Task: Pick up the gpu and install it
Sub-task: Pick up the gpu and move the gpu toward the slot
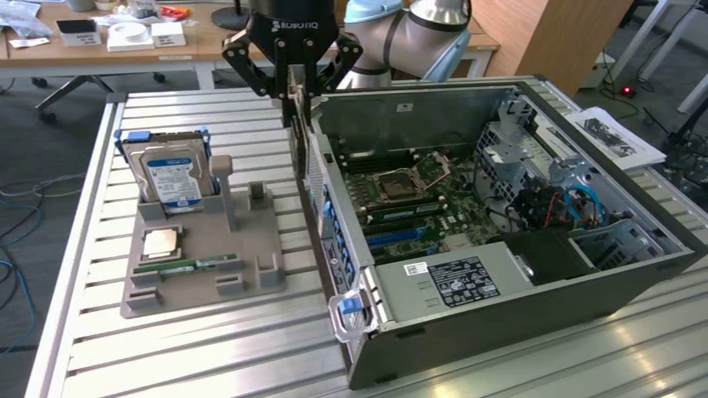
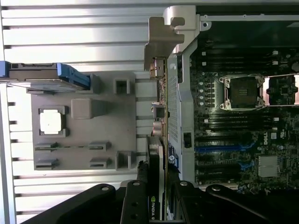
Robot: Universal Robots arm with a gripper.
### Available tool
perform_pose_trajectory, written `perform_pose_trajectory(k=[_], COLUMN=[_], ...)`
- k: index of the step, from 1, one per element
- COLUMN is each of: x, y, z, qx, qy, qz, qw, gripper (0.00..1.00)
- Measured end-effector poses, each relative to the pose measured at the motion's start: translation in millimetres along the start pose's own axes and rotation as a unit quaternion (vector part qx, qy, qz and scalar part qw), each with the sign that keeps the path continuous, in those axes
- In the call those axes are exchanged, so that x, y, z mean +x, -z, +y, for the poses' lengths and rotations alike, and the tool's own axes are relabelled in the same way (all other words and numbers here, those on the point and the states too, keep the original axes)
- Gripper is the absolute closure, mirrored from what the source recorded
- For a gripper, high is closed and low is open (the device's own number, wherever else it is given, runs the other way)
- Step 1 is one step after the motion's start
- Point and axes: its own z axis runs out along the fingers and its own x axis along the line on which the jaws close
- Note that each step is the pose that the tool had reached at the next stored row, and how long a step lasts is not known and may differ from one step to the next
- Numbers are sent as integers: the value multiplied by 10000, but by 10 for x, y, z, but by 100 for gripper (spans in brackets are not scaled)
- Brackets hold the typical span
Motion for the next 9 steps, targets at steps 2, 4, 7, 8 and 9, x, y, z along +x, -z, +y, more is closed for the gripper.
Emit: perform_pose_trajectory(k=[2,4,7,8,9], x=[-2,-4,-7,-7,-8], y=[15,39,76,81,81], z=[1,2,3,3,4], qx=[0,-1,-6,-6,-6], qy=[-1,0,0,0,0], qz=[0,0,0,0,0], qw=[10000,10000,10000,10000,10000], gripper=[73,73,73,73,73])
